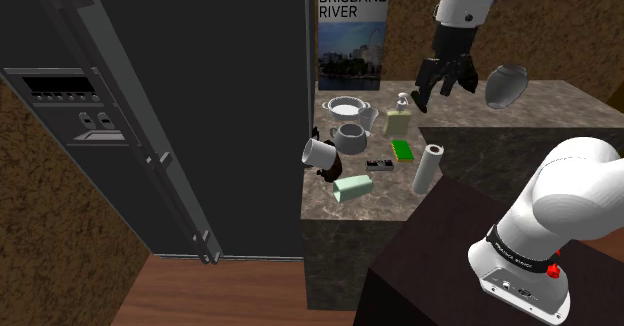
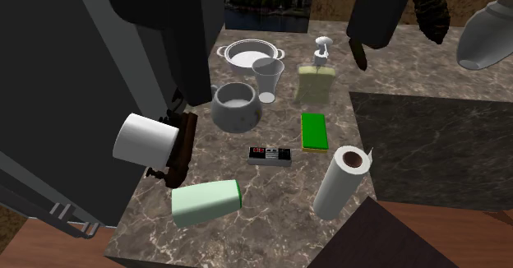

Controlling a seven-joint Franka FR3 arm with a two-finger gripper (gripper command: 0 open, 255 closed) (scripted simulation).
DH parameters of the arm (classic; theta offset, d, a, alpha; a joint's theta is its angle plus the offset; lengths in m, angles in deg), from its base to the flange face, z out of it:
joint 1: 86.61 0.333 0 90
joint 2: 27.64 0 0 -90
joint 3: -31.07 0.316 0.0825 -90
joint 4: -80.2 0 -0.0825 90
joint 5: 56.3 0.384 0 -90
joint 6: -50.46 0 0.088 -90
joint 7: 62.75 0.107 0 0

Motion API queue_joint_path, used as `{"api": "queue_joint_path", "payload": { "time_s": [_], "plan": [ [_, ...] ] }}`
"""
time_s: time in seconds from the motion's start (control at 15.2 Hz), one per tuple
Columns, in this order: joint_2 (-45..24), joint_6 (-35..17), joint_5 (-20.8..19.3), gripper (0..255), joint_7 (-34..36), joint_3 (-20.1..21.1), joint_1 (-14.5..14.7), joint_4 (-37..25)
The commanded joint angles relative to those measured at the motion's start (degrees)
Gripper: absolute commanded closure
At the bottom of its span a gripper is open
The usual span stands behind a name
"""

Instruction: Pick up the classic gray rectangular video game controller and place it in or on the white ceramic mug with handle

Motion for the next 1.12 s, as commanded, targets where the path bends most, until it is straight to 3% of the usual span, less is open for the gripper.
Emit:
{"api": "queue_joint_path", "payload": {
  "time_s": [0.0,0.53,1.06],
  "plan": [
    [0.00,0.00,0.00,0,0.00,0.00,0.00,0.00],
    [-4.72,-14.95,-6.00,0,-13.99,-6.42,0.40,10.14],
    [-17.44,-32.67,-10.82,0,-27.69,-13.62,1.12,14.46]
  ]
}}
